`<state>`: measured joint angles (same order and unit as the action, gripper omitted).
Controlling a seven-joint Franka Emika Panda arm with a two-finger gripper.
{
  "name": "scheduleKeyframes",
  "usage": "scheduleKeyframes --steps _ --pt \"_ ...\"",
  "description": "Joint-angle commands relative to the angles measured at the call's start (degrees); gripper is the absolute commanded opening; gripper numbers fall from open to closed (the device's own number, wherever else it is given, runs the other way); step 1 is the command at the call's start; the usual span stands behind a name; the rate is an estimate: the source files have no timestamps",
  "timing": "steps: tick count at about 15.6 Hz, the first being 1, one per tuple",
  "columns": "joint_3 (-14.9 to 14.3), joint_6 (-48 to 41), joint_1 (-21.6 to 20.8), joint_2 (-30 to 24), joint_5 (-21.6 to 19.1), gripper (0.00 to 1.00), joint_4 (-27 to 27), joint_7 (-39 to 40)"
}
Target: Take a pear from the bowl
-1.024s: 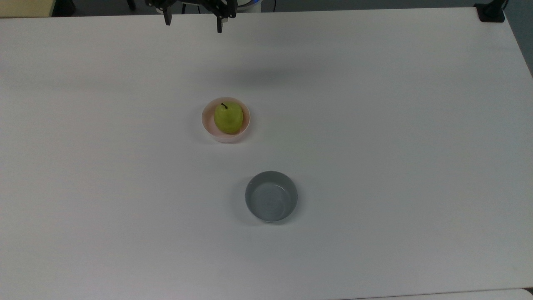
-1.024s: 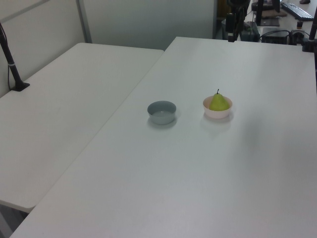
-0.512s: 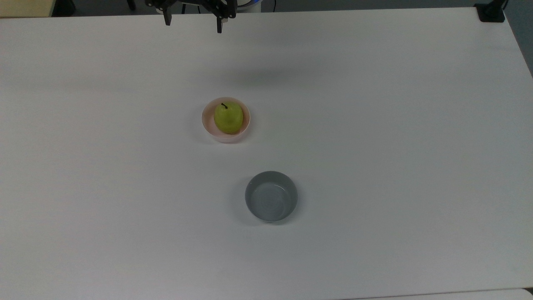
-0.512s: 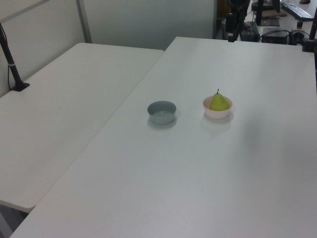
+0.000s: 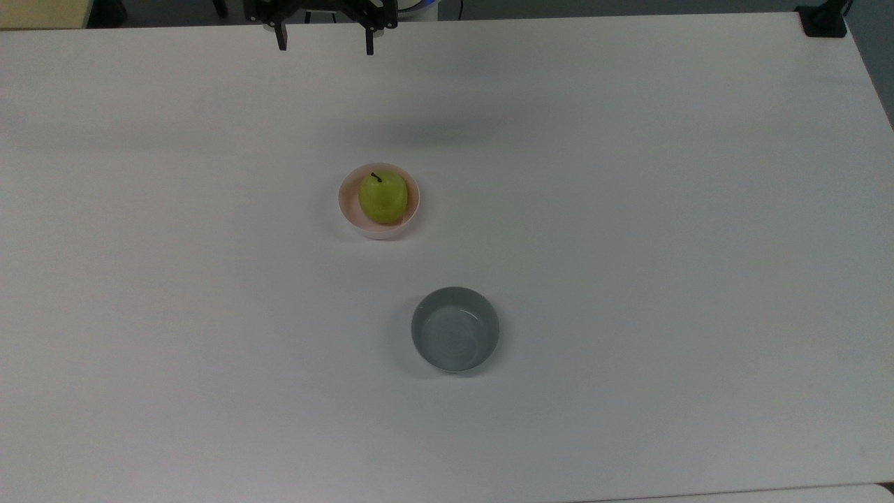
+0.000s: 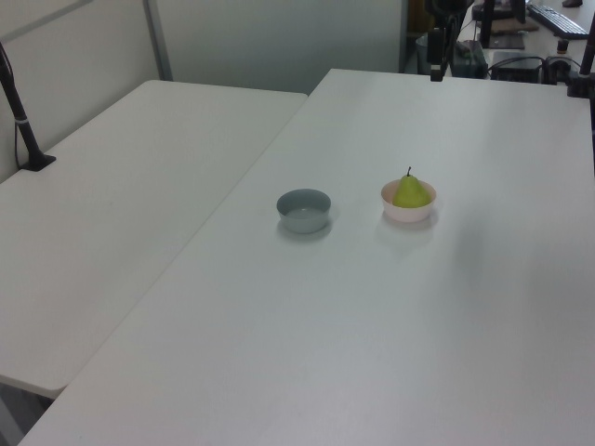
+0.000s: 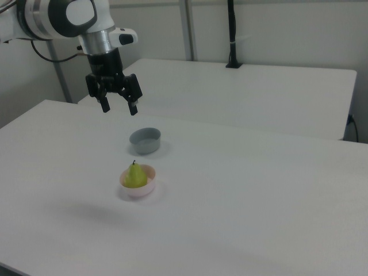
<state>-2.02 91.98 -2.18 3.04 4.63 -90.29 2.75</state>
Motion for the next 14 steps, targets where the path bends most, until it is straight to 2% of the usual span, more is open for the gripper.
scheduleKeyframes --steps 1,6,14 --pt "-0.1 -0.8 0.2 0.2 -1.1 1.00 -0.3 6.6" --pt "0.2 4.1 -0.5 1.3 -1.3 1.00 -6.4 12.8" --pt "0.4 14.8 -1.3 6.3 -1.2 1.00 -13.1 12.3"
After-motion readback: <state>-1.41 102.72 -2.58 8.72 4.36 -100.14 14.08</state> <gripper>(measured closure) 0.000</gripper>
